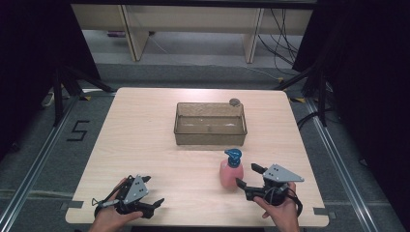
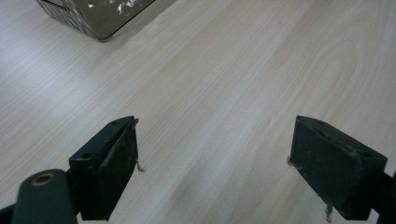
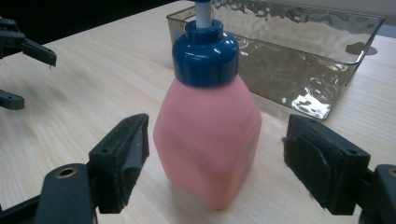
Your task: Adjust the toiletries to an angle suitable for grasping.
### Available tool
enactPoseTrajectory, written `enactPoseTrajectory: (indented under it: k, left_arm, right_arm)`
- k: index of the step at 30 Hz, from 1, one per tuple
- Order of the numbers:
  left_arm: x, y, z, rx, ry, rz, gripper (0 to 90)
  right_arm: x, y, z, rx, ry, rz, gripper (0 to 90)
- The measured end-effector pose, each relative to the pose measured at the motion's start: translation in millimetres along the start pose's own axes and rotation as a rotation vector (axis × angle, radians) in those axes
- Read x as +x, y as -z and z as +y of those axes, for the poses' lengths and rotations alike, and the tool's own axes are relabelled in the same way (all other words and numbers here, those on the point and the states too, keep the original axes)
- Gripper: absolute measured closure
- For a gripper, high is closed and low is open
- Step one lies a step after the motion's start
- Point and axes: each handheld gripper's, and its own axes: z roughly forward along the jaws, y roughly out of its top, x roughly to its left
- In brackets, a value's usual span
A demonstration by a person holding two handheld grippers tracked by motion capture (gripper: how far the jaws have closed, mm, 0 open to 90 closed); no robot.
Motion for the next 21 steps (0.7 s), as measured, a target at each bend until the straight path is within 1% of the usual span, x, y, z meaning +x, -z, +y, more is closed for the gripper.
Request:
enactPoseTrajectory:
  k: [1,2,3,4,5,6,7,9,10,11,12,13,14,15,16,17,18,19,20,21]
  left_arm:
    - [0.0,0.0,0.0,0.0,0.0,0.0,14.9]
    - [-1.1,-0.8,-0.2,-0.011,0.014,-0.001,14.9]
    - [-1.1,-0.9,-0.2,-0.011,0.015,-0.002,14.9]
    - [-1.0,-1.1,-0.1,-0.011,0.016,-0.001,14.9]
    - [-1.0,-1.1,-0.1,-0.011,0.016,-0.001,14.8]
    - [-0.1,-0.3,0.1,0.002,0.0,-0.004,14.9]
    - [-0.1,-0.3,0.1,0.002,0.0,-0.005,14.9]
    - [-0.3,-0.5,0.2,-0.001,0.0,-0.003,14.9]
    - [-0.5,-0.6,0.2,-0.002,0.001,0.0,14.9]
    - [-0.4,-0.6,0.2,-0.002,0.001,-0.001,14.9]
    - [-0.1,-0.4,0.3,0.001,0.002,-0.005,14.9]
    - [-1.0,-1.2,0.0,-0.011,0.017,-0.003,14.9]
    - [-0.9,-1.2,0.0,-0.012,0.018,-0.003,14.9]
    - [0.1,-0.6,-0.1,-0.005,0.002,0.004,14.9]
    - [0.1,-0.6,-0.1,-0.005,0.002,0.004,14.9]
    - [-1.1,-1.7,-0.1,-0.018,0.017,0.004,14.9]
    - [-1.1,-1.7,-0.1,-0.018,0.017,0.004,14.9]
    - [-0.4,-0.6,0.3,-0.002,0.002,0.0,14.9]
    - [-0.2,-0.3,0.5,0.001,0.002,-0.007,14.9]
    - [-0.5,-0.5,0.5,-0.006,0.002,0.003,14.9]
  right_arm:
    - [0.0,0.0,0.0,0.0,0.0,0.0,23.4]
    - [-0.2,-0.6,0.8,-0.006,0.004,0.003,23.4]
    - [-0.2,-0.6,0.8,-0.006,0.004,0.003,23.4]
    - [0.1,-1.7,1.4,-0.019,0.002,-0.003,23.4]
    - [0.5,-1.7,1.7,-0.014,-0.006,0.0,23.4]
    - [1.8,-1.5,2.1,-0.006,-0.025,0.003,23.3]
    - [0.6,-2.1,2.3,-0.015,-0.007,0.0,23.3]
    - [0.2,-3.0,2.6,-0.005,-0.007,0.015,23.1]
    - [0.4,-3.6,2.3,0.001,-0.008,0.017,23.0]
    - [0.1,-3.6,2.8,-0.005,0.0,0.011,22.9]
    - [1.8,-4.2,2.7,-0.004,-0.02,0.014,22.9]
    - [2.1,-3.8,3.4,0.002,-0.025,0.018,22.9]
    - [0.8,-4.1,4.3,0.004,-0.009,0.024,22.8]
    - [0.2,-4.2,4.9,0.0,0.002,0.015,22.7]
    - [2.1,-5.1,4.9,0.003,-0.025,0.02,22.7]
    - [-0.5,-6.8,5.7,-0.011,0.008,0.018,22.7]
    - [-0.5,-6.8,5.7,-0.011,0.008,0.018,22.7]
    - [0.8,-7.6,5.7,-0.009,-0.01,0.017,22.6]
    - [-0.2,-9.2,7.0,-0.013,0.0,0.019,22.7]
    - [-0.3,-10.3,7.9,-0.006,0.005,0.021,22.7]
